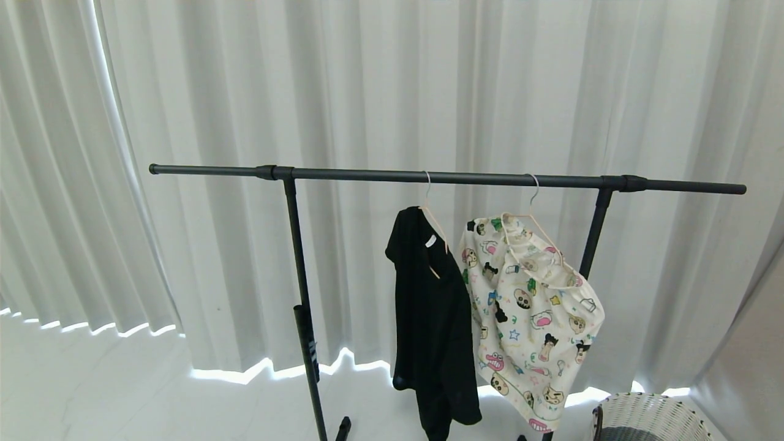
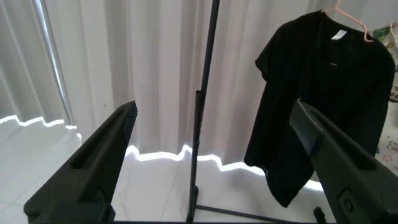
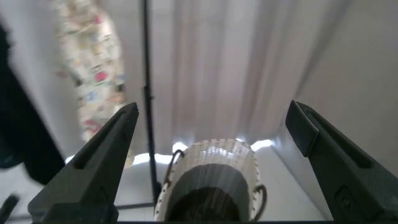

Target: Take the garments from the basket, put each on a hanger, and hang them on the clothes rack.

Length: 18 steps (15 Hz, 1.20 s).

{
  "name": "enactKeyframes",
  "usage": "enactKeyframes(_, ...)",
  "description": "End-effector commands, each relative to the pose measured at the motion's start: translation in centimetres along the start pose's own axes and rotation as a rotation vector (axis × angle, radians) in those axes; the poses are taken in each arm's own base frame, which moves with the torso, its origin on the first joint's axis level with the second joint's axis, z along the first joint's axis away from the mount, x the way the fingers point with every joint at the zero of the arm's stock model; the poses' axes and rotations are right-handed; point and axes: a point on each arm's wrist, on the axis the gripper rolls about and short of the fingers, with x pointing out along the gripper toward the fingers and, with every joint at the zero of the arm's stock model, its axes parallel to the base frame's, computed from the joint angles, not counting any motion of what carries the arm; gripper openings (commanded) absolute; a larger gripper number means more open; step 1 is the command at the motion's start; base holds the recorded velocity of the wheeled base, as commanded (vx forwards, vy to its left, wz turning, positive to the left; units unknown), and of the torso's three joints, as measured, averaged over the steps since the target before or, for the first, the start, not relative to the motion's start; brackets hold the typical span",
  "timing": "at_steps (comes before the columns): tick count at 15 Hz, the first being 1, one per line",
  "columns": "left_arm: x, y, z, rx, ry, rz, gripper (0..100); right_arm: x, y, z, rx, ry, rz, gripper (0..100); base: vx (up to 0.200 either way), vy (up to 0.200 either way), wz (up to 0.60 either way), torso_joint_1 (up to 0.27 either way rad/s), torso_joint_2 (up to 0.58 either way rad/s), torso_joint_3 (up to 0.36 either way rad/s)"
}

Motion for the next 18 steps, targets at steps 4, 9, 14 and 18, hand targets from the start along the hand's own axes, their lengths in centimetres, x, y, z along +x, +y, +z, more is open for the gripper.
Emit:
enactKeyframes(4, -0.01, 0.0, -0.01, 0.0, -0.001, 0.0, 100, -0.56, 0.28, -0.71, 0.012, -0.017, 0.244, 100, 0.0, 0.0, 0.0, 0.0, 0.0, 0.0)
enactKeyframes(9, -0.01, 0.0, -0.01, 0.0, -0.001, 0.001, 100, -0.54, 0.1, -0.67, 0.063, -0.013, 0.157, 100, 0.0, 0.0, 0.0, 0.0, 0.0, 0.0)
enactKeyframes(14, -0.01, 0.0, -0.01, 0.0, -0.001, 0.001, 100, -0.54, 0.12, -0.68, 0.06, -0.012, 0.163, 100, 0.0, 0.0, 0.0, 0.0, 0.0, 0.0)
enactKeyframes(18, -0.01, 0.0, -0.01, 0.0, -0.001, 0.001, 100, -0.54, 0.12, -0.68, 0.06, -0.012, 0.163, 100, 0.0, 0.0, 0.0, 0.0, 0.0, 0.0)
